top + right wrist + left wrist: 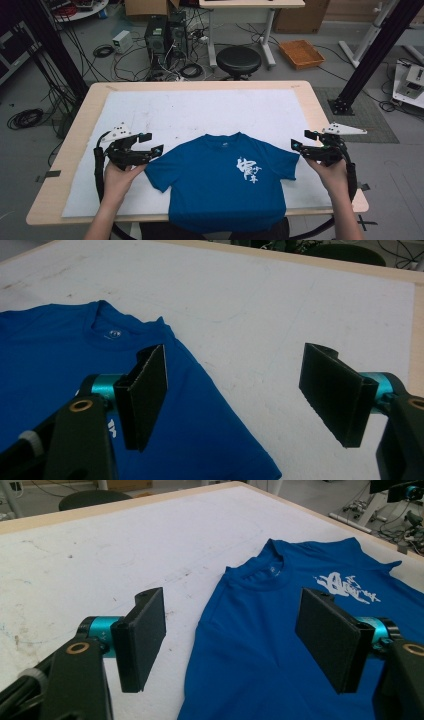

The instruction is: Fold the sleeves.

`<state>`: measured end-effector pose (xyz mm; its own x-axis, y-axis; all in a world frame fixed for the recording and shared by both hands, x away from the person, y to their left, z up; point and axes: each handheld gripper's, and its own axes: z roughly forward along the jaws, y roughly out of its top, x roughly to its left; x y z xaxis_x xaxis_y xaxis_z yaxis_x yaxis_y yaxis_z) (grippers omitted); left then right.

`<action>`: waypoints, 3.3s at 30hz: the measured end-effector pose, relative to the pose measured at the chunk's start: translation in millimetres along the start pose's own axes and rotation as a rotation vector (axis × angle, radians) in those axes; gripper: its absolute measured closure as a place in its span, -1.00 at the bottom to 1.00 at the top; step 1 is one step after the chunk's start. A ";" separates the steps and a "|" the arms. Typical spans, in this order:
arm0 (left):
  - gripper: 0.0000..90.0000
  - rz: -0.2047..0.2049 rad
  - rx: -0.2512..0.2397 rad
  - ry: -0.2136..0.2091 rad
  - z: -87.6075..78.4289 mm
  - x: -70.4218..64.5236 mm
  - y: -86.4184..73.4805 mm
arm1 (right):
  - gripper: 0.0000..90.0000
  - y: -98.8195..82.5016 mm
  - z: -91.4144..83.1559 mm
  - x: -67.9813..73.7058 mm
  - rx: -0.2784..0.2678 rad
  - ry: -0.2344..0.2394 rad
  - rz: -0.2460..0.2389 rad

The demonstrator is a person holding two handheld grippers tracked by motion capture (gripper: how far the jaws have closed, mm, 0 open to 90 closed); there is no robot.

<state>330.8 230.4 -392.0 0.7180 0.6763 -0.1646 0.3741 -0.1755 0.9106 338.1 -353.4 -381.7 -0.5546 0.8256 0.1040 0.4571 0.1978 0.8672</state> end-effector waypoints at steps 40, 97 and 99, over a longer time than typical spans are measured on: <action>0.59 -0.195 0.265 0.169 -13.0 19.1 -58.9 | -0.38 3.0 3.9 1.2 -0.011 -0.023 -0.009; -0.06 0.032 -0.064 0.171 9.3 -13.0 -17.7 | 0.25 -36.2 15.9 -26.1 0.191 -0.046 0.151; -0.06 0.033 -0.061 0.170 10.3 -13.6 -17.9 | 0.27 -38.0 18.0 -27.1 0.196 -0.050 0.155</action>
<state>320.4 216.9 -410.0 0.6179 0.7829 -0.0723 0.3120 -0.1597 0.9366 348.2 -373.7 -426.3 -0.4345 0.8783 0.1995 0.6625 0.1616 0.7314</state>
